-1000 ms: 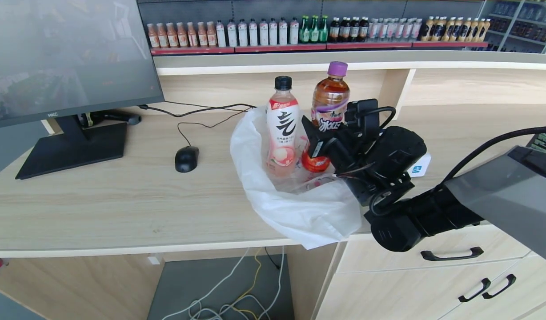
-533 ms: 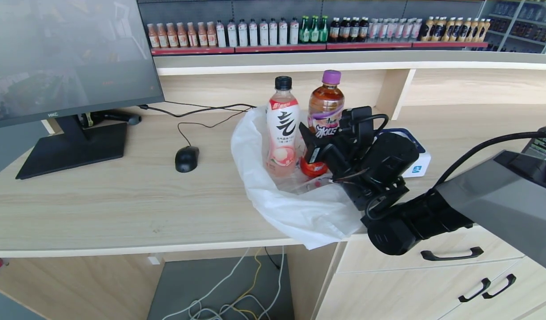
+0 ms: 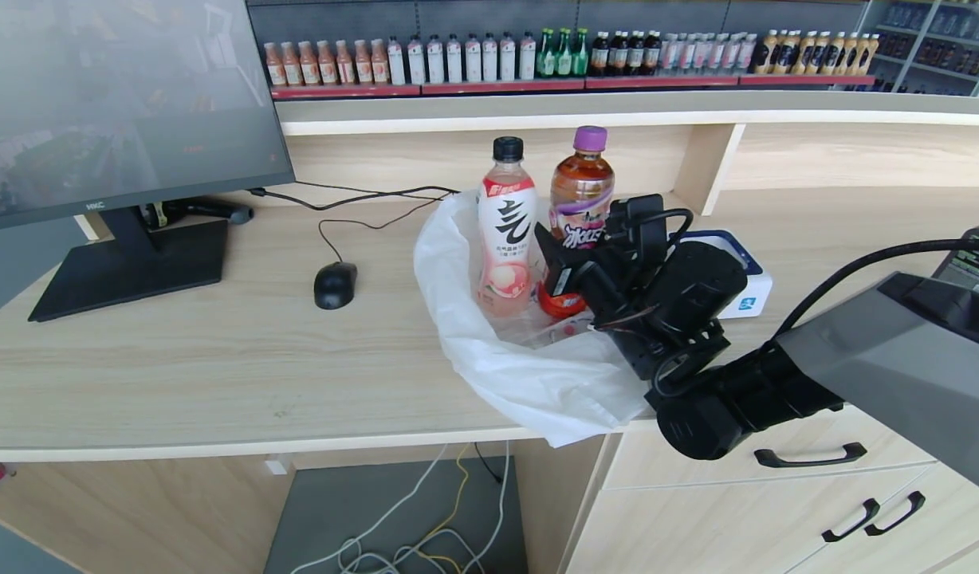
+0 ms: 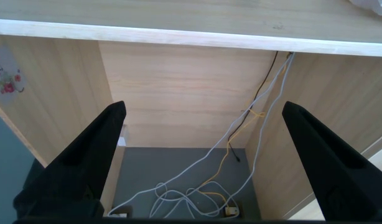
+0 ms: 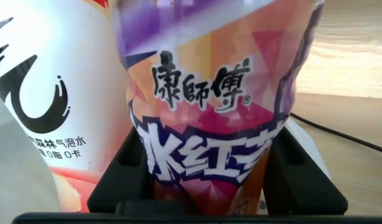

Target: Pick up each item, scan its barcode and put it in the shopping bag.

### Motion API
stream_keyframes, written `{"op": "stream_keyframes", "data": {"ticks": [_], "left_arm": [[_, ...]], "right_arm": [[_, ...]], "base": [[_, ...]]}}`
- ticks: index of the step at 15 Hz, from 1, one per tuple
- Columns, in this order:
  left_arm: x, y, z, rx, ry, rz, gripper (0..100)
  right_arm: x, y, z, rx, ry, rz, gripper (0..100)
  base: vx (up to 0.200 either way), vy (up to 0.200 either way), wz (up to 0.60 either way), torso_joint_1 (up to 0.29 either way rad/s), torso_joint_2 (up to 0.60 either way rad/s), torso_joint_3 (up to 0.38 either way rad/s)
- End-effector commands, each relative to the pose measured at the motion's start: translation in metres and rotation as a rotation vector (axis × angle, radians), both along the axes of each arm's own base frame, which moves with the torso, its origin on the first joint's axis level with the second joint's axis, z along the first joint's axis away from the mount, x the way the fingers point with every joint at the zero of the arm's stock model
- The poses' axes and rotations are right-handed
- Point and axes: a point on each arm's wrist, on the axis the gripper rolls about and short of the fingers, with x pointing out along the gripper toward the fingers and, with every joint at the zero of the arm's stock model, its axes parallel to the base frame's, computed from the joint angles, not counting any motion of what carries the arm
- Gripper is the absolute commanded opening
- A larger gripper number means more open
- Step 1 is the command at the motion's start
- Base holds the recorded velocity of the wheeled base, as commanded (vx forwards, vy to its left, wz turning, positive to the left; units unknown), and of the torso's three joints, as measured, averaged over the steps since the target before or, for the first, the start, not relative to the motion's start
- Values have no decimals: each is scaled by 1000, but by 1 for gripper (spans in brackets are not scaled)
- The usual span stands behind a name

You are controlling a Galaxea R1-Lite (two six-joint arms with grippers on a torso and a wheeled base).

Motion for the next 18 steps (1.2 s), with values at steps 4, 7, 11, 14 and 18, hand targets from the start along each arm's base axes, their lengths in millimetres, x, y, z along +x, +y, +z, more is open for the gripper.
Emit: {"op": "stream_keyframes", "data": {"ticks": [4,7,11,14,18], "left_arm": [[0,0,0,-1,0,1,100],[0,0,0,-1,0,1,100],[0,0,0,-1,0,1,100],[0,0,0,-1,0,-1,100],[0,0,0,-1,0,1,100]], "right_arm": [[0,0,-1,2,0,0,0],[-1,1,1,3,-7,2,100],[-1,1,2,6,-11,2,100],[-2,0,5,10,-18,0,100],[-7,-3,10,13,-23,0,100]], "base": [[0,0,0,0,0,0],[0,0,0,0,0,0],[0,0,0,0,0,0],[0,0,0,0,0,0],[0,0,0,0,0,0]]}}
